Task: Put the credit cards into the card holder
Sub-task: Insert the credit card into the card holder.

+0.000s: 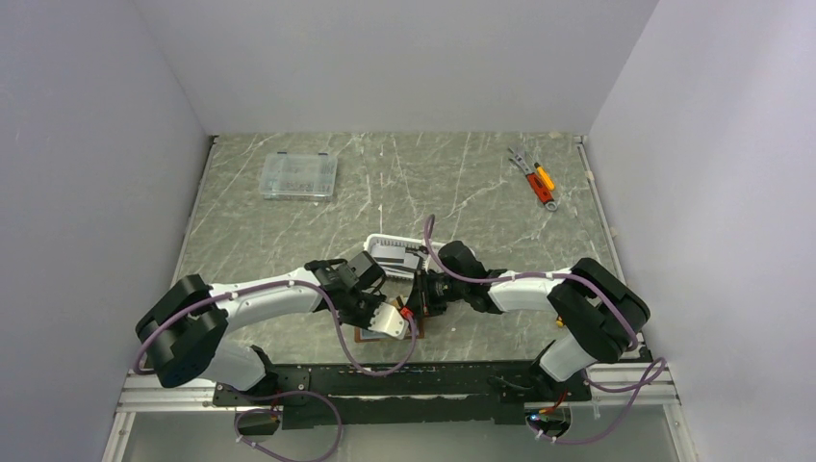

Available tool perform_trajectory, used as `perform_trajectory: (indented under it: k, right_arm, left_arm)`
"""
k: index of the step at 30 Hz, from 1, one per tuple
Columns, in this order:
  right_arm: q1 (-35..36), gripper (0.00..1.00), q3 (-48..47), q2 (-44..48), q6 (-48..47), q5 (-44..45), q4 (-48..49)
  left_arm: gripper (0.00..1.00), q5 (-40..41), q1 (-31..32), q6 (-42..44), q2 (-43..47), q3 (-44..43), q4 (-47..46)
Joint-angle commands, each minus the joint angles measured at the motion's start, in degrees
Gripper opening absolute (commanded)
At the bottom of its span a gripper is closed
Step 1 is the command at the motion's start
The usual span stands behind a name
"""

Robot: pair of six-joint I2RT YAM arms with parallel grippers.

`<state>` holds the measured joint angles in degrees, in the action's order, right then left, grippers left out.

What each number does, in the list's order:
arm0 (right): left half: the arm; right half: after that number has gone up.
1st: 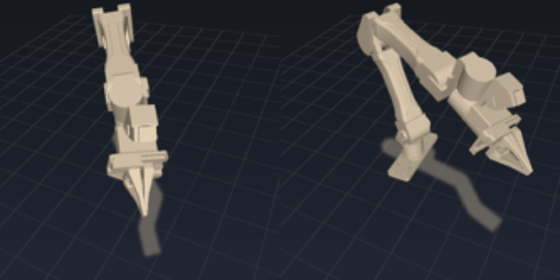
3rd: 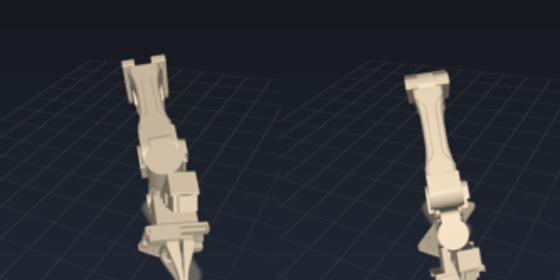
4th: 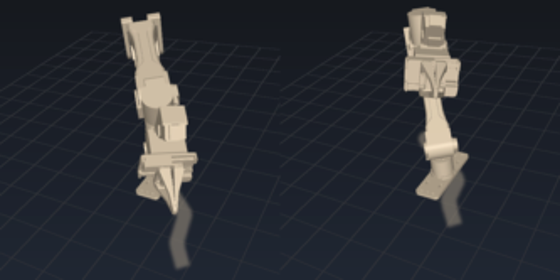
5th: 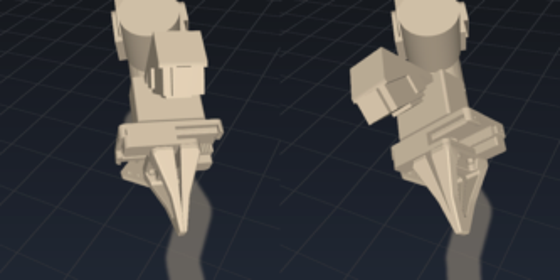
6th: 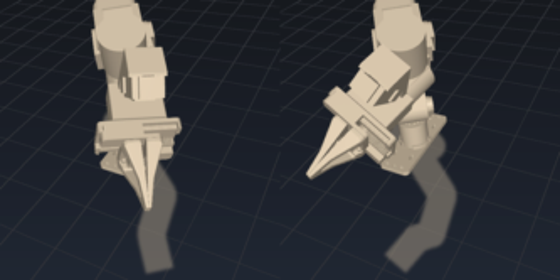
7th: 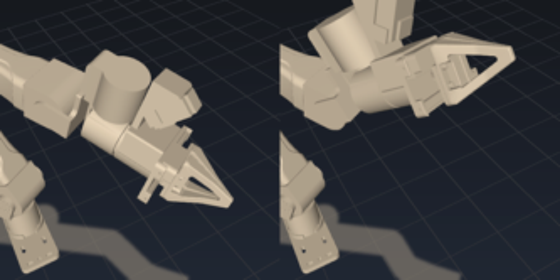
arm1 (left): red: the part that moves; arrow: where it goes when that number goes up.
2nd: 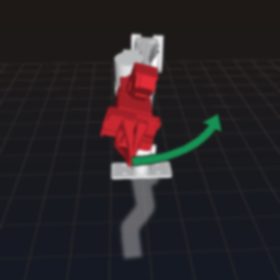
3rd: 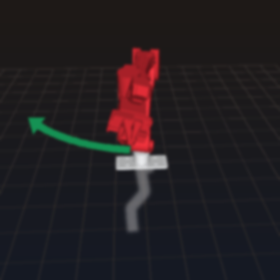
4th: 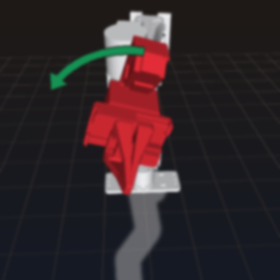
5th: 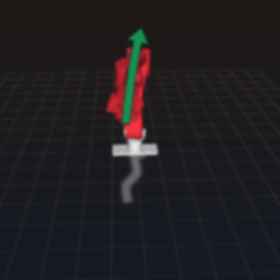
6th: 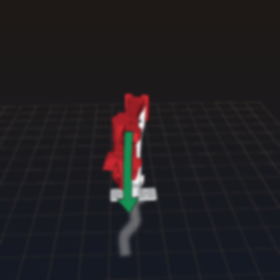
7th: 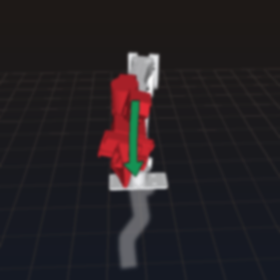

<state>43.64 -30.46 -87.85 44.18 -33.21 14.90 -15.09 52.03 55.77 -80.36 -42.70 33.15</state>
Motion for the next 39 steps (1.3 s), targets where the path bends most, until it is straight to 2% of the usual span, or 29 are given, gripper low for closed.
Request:
perform_trajectory:
  k: [1, 9, 15, 24, 30, 34, 39]
  right_arm:
    - [-0.70, 0.15, 0.13, 2.22, -0.02, 0.20, 0.03]
    - [-1.02, 0.16, -0.02, 2.73, 0.04, -0.34, 0.01]
    - [-1.06, 0.00, 0.39, 2.87, 0.98, 0.03, 0.43]
    - [-1.04, 0.00, 3.79, 0.69, 4.53, -2.00, 9.12]
    - [-0.98, 0.00, 4.35, 2.15, 3.94, -1.72, 7.99]
    - [-0.90, 0.00, 5.06, 3.81, 3.68, -1.01, 6.55]
    - [-0.75, 0.00, 6.59, 5.86, 3.60, -0.28, 5.19]
  left_arm:
    - [0.21, 0.96, 0.34, 1.75, 1.34, 1.74, 0.03]
    - [0.20, 1.56, 0.29, 1.54, 2.17, 2.18, 0.26]
    - [0.20, 2.05, 0.26, 1.91, 2.80, 2.78, 0.07]
    - [0.22, 2.67, 0.06, 2.21, 5.21, 0.63, 4.59]
    - [0.23, 3.42, -0.39, 2.07, 6.28, -0.02, 6.77]
    - [0.22, 6.45, -1.89, 1.73, 5.33, 1.48, 2.25]
    - [0.21, 12.06, -2.02, 0.72, -0.68, 2.15, -3.50]
